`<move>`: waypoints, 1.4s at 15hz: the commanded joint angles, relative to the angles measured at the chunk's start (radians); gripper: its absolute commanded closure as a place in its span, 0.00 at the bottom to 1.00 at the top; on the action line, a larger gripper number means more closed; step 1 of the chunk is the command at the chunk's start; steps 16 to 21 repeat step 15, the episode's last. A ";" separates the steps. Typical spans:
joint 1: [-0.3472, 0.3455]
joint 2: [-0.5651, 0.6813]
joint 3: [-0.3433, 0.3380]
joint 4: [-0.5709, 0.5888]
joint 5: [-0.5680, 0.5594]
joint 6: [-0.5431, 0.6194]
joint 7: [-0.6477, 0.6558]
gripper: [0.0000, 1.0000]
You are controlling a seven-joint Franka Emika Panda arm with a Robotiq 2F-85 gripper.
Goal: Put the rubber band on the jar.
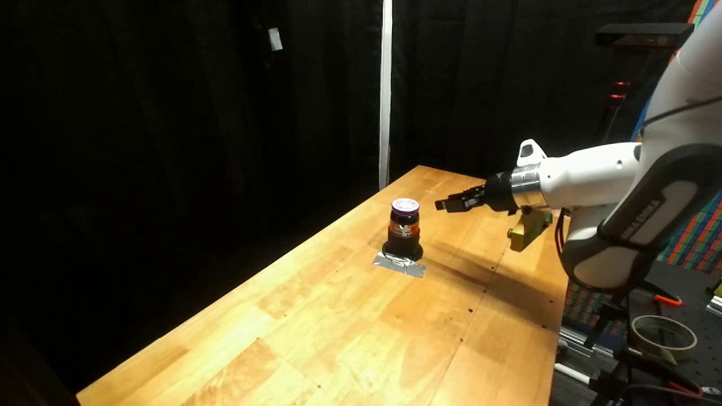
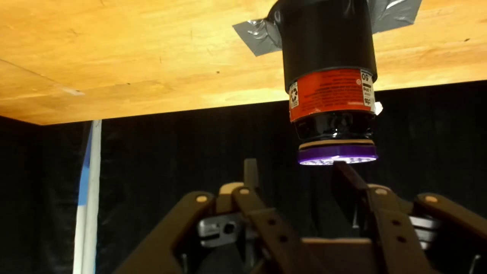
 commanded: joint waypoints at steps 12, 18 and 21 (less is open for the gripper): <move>-0.204 -0.683 -0.108 0.020 -0.545 -1.198 -0.249 0.00; -0.424 -0.729 0.128 0.092 -0.431 -1.448 -0.375 0.00; -0.424 -0.729 0.128 0.092 -0.431 -1.448 -0.375 0.00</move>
